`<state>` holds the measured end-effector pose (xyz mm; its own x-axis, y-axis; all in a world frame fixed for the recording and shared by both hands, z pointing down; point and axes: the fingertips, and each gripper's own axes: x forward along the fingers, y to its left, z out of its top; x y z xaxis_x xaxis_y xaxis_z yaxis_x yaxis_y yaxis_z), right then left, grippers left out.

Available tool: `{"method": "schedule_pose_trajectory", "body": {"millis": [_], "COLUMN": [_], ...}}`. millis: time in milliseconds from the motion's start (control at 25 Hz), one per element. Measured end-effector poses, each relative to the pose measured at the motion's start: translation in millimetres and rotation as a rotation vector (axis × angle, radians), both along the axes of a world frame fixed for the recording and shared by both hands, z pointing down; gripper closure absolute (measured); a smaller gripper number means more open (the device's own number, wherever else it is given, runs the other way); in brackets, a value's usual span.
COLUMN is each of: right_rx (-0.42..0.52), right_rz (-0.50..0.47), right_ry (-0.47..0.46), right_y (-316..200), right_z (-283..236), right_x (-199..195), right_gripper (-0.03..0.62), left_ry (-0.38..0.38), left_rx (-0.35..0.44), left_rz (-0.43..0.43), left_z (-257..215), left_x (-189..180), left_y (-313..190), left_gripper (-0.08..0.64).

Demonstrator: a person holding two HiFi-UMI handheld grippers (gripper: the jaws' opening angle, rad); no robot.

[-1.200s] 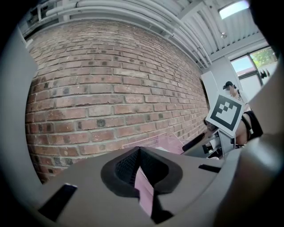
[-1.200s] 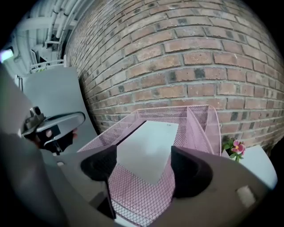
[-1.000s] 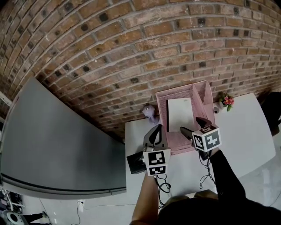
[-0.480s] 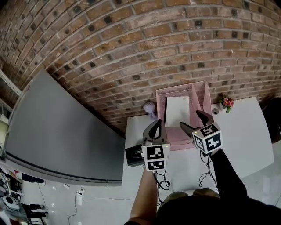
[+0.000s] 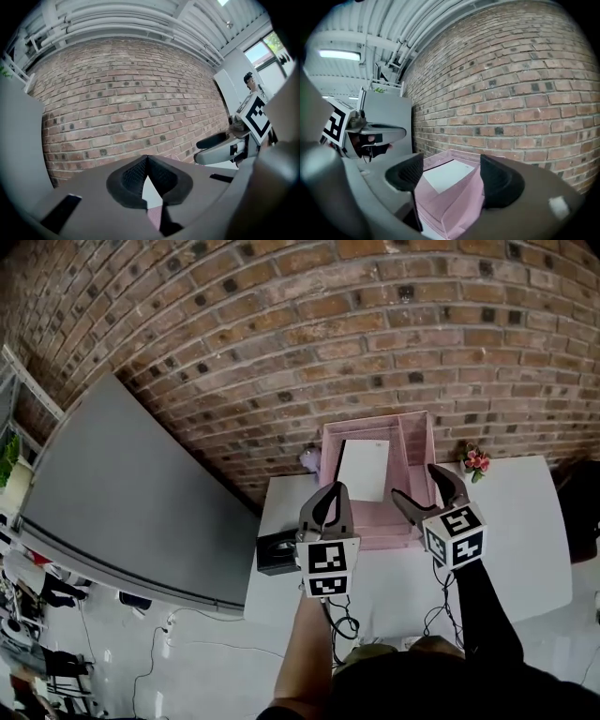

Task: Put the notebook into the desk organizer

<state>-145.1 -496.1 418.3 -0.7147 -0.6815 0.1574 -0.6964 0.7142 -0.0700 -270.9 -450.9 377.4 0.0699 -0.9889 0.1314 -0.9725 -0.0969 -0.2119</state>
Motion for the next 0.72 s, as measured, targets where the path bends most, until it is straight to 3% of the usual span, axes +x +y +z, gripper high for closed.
{"method": "schedule_pose_trajectory", "body": {"millis": [360, 720], "right_rx": [0.081, 0.112], "right_rz": [-0.073, -0.126], "right_ry": [-0.107, -0.140], "right_y": [21, 37], "right_z": [-17, -23], "right_x": [48, 54], "right_gripper": [0.219, 0.219], "left_ry": [-0.018, 0.002], "left_rx": [0.058, 0.109], "left_rz": [-0.074, -0.128], "left_z": [-11, -22], "left_x": [39, 46], "left_y": [38, 64], "left_gripper": [0.554, 0.554]}}
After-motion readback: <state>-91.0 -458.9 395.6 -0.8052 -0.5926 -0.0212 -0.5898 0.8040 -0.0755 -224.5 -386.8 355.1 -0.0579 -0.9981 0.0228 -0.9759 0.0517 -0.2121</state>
